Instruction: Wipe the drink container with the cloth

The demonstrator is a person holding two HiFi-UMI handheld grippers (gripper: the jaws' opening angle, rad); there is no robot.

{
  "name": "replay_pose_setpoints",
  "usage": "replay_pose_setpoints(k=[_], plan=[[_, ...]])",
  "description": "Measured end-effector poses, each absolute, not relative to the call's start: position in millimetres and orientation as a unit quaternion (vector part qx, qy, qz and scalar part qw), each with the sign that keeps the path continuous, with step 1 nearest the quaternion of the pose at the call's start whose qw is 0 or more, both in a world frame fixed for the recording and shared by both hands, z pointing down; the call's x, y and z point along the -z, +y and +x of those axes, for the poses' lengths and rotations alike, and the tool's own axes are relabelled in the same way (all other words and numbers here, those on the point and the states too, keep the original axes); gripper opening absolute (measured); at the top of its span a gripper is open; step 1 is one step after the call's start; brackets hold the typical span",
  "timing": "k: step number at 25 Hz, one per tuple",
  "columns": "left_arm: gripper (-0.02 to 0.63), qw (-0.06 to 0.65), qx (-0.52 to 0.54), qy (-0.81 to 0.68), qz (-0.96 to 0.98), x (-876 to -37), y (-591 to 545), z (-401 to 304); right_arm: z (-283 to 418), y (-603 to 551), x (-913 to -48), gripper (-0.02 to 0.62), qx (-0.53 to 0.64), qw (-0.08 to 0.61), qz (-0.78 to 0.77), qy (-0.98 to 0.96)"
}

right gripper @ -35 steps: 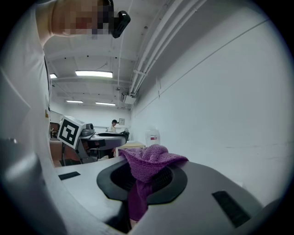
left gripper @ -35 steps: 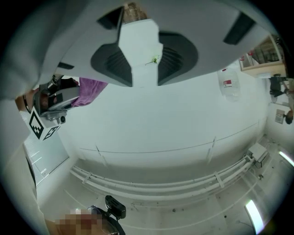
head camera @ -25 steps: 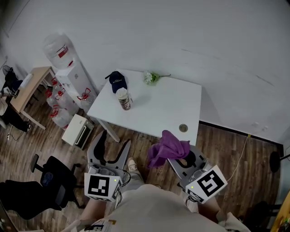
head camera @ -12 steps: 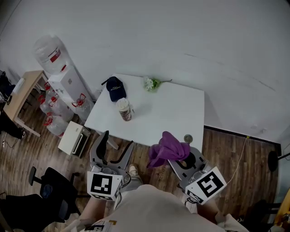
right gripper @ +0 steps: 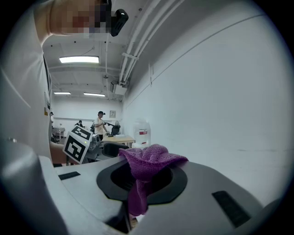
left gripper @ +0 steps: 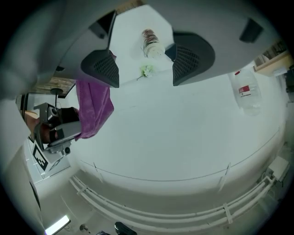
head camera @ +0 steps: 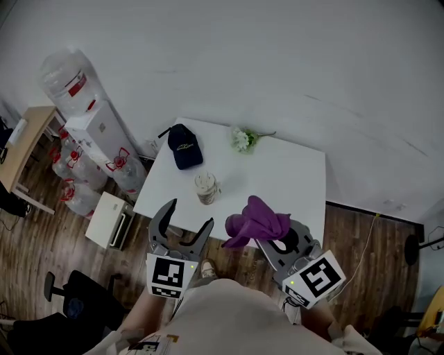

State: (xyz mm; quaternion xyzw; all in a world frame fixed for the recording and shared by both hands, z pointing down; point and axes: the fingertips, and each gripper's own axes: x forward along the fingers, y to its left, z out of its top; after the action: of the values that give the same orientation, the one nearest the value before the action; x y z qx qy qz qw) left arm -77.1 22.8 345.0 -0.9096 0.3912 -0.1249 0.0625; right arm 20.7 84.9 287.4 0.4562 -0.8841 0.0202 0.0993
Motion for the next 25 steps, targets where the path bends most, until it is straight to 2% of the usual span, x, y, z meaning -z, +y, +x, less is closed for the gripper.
replay_pose_setpoints(k=[10, 17, 25], plan=[[0.373, 0.048, 0.168, 0.331, -0.927, -399, -42, -99, -31, 4, -314, 0.069, -0.039, 0.133, 0.459, -0.878], [0.379, -0.003, 0.173, 0.32, -0.931, -425, -59, -97, -30, -19, -339, 0.069, -0.053, 0.175, 0.448, -0.875], [0.391, -0.086, 0.228, 0.326, -0.913, -492, -71, -75, -3, -52, -373, 0.069, -0.073, 0.221, 0.42, -0.877]])
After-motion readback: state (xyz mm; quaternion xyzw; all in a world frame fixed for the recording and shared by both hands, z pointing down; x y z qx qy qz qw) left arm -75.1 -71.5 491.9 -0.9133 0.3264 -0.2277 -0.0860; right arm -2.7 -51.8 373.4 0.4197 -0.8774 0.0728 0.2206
